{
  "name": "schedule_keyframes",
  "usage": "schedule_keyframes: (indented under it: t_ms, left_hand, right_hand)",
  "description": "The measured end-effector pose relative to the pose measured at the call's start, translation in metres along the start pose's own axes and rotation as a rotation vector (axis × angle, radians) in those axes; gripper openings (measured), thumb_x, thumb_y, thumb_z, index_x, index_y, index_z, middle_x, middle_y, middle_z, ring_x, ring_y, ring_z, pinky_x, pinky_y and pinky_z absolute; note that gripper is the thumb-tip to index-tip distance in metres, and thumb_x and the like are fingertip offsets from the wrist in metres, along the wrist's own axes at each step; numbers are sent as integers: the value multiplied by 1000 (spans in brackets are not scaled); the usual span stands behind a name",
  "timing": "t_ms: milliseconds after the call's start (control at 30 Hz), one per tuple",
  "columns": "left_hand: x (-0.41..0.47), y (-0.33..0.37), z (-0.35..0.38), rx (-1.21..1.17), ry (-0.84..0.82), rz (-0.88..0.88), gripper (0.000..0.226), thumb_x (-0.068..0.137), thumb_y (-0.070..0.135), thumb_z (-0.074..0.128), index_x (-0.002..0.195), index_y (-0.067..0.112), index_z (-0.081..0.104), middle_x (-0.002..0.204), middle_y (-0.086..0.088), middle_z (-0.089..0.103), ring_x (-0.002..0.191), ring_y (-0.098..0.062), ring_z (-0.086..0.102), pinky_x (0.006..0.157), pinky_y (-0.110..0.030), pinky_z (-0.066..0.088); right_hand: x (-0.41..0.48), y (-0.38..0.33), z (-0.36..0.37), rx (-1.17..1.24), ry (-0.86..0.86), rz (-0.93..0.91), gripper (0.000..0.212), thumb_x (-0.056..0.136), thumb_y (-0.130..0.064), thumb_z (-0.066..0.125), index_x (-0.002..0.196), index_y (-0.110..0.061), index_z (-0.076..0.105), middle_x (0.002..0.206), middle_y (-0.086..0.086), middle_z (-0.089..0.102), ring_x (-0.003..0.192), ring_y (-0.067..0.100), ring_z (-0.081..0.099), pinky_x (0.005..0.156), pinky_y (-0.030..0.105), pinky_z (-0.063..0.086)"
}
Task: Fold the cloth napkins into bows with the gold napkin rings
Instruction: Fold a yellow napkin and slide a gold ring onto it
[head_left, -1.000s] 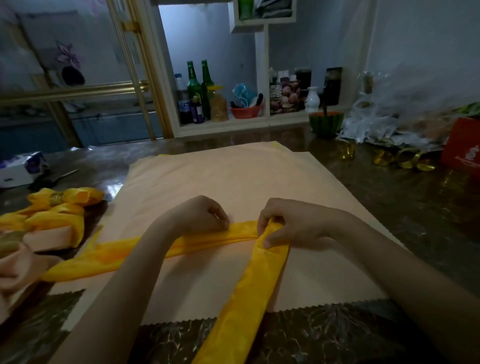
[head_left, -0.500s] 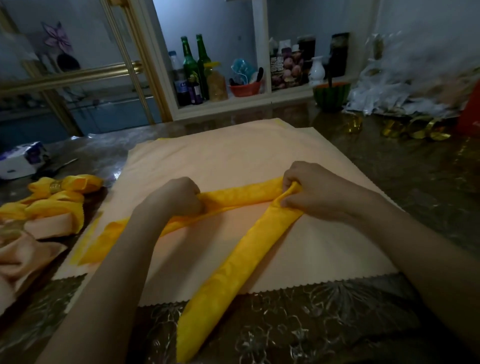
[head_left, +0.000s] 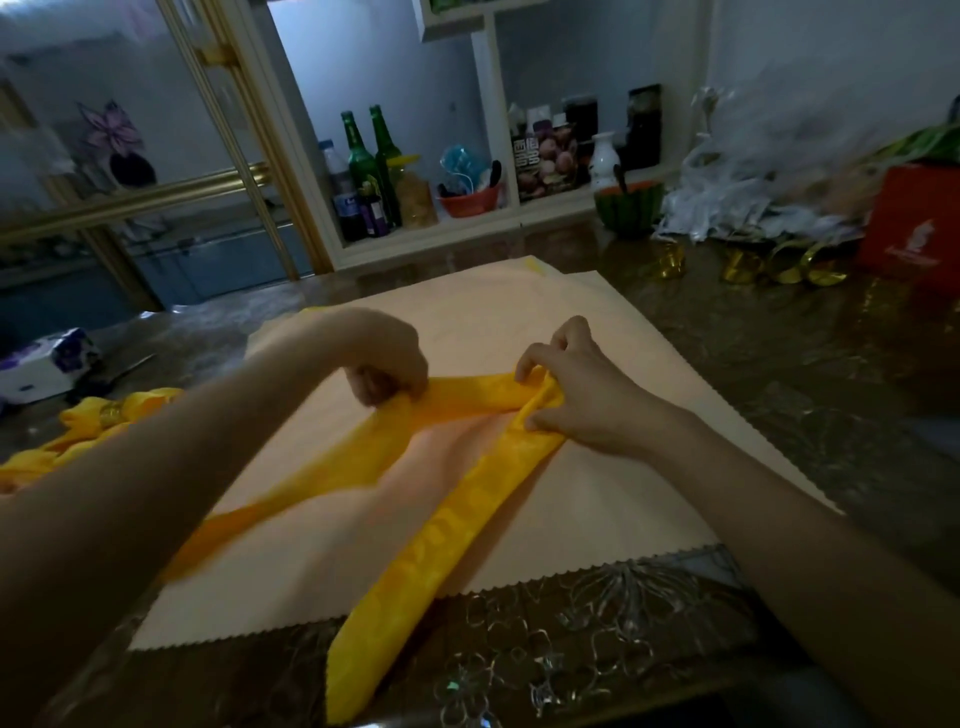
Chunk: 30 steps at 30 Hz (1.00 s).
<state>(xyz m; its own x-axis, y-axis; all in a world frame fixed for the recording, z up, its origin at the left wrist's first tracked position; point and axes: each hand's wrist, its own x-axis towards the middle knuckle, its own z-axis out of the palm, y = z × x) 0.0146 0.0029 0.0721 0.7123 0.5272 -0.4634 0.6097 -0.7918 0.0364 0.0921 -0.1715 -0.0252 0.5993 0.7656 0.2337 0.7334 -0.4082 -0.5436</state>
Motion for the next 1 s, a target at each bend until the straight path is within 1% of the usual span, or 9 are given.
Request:
schedule_keyframes:
  t_ms: [167, 267, 367, 467, 567, 633, 733, 834, 1000]
  left_hand:
    - [-15, 20, 16, -436, 89, 18, 26, 95, 15, 43, 71, 9, 48, 45, 0, 47, 27, -7, 37, 34, -12, 32]
    - [-19, 31, 57, -471, 217, 37, 32, 92, 10, 43, 63, 2, 54, 39, -2, 55, 28, -10, 49, 33, -16, 42]
    - [-28, 32, 84, -590, 312, 81, 41, 94, 16, 42, 59, 1, 57, 49, -8, 61, 40, -17, 57, 41, -22, 49]
    - [-39, 37, 87, -964, 144, 45, 42, 98, 20, 35, 72, 0, 61, 66, -11, 66, 58, -19, 63, 61, -26, 52]
    - [-45, 35, 84, -1248, -35, 26, 26, 96, 10, 37, 92, -5, 58, 84, -16, 65, 75, -23, 64, 70, -32, 51]
    - [-44, 28, 86, -1091, 44, 5, 20, 93, 5, 46, 109, -4, 56, 92, -17, 63, 73, -21, 61, 67, -31, 52]
    - [-44, 16, 96, -754, 144, -79, 49, 89, 18, 59, 132, 6, 38, 94, -10, 54, 74, -17, 53, 61, -28, 46]
    - [-48, 17, 101, -609, 71, -33, 33, 86, 28, 65, 108, 6, 55, 79, -5, 53, 66, -14, 50, 56, -23, 41]
    - [-50, 32, 97, -308, 76, 132, 30, 80, 32, 71, 102, 15, 58, 73, 8, 48, 72, -8, 53, 48, -12, 37]
  right_hand:
    - [19, 4, 2, -43, -146, 60, 13, 92, -19, 56, 106, -18, 57, 114, 9, 39, 96, 26, 48, 80, 23, 42]
    - [11, 11, -7, 225, -134, 15, 4, 90, -18, 60, 89, -21, 63, 99, 0, 49, 89, 13, 50, 67, 16, 39]
    - [3, 11, -21, 548, -211, 86, 19, 95, -27, 53, 92, -18, 69, 97, 1, 61, 88, 13, 54, 73, 23, 45]
    - [-1, 6, -33, 415, -327, 136, 47, 88, -59, 45, 88, -18, 70, 100, 1, 64, 96, 16, 56, 87, 31, 46]
    - [-7, -2, -26, 137, -372, 48, 51, 76, -66, 57, 79, -16, 65, 81, -4, 58, 79, 11, 54, 71, 27, 42]
    - [-9, -6, -20, 36, -364, 19, 37, 76, -50, 71, 82, -14, 67, 86, 0, 58, 82, 14, 55, 66, 27, 43]
    - [-12, -7, -19, 30, -410, 51, 32, 78, -33, 74, 98, -8, 67, 99, 8, 63, 85, 16, 54, 67, 26, 43]
    - [-9, -4, -23, 7, -440, 89, 50, 78, -32, 74, 113, 1, 62, 113, 18, 61, 84, 19, 52, 69, 30, 42]
    - [-5, 1, -29, 92, -542, 107, 21, 84, -25, 69, 72, -14, 55, 75, 3, 53, 72, 16, 52, 62, 27, 43]
